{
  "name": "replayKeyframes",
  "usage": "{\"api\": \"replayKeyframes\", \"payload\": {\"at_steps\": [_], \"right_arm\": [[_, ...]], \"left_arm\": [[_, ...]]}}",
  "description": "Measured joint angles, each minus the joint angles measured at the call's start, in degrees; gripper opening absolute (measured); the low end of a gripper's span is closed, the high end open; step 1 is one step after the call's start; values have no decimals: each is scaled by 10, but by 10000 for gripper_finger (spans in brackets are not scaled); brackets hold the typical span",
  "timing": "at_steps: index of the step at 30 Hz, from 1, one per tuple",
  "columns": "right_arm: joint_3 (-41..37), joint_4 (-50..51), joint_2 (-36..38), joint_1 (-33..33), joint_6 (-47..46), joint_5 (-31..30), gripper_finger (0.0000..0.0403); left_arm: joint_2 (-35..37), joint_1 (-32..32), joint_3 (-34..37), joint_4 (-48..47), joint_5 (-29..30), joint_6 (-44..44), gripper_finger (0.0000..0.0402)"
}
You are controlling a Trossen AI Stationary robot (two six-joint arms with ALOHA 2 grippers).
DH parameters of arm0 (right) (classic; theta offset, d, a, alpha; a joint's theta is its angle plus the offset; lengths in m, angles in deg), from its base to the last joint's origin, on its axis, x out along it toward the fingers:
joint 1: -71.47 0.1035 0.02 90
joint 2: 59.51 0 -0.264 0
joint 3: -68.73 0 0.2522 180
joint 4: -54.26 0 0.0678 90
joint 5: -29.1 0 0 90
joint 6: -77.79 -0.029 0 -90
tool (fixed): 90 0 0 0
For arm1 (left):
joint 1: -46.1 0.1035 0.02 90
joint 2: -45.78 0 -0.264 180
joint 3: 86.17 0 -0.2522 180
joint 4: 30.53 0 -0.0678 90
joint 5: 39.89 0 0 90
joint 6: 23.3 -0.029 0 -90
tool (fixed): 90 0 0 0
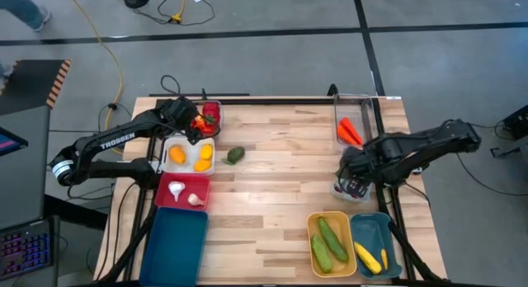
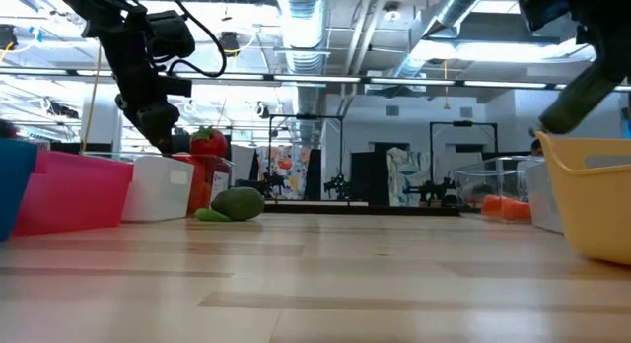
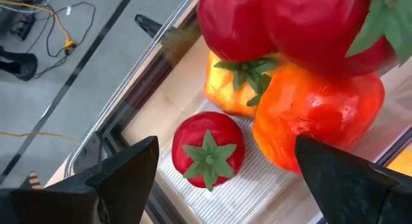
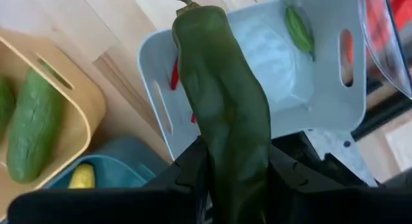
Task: Sort produce into baskets
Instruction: Put the green chili pepper into the gray bin, then put the green lime into the left blue bin
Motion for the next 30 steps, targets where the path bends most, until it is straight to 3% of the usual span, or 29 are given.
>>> {"api": "replayKeyframes", "payload": {"at_steps": [10, 19, 26, 30], "right_arm": [[-2, -2, -29, 6, 35, 0, 136], [-2, -2, -45, 6, 35, 0, 207], [-2, -2, -43, 6, 35, 0, 234], [-2, -2, -44, 6, 35, 0, 234]], "left_arm": [[49, -1, 0, 28, -22, -20, 352], [109, -18, 0, 57, -51, -2, 352], [120, -41, 0, 94, -160, 52, 352], [115, -87, 0, 132, -210, 98, 352]]}}
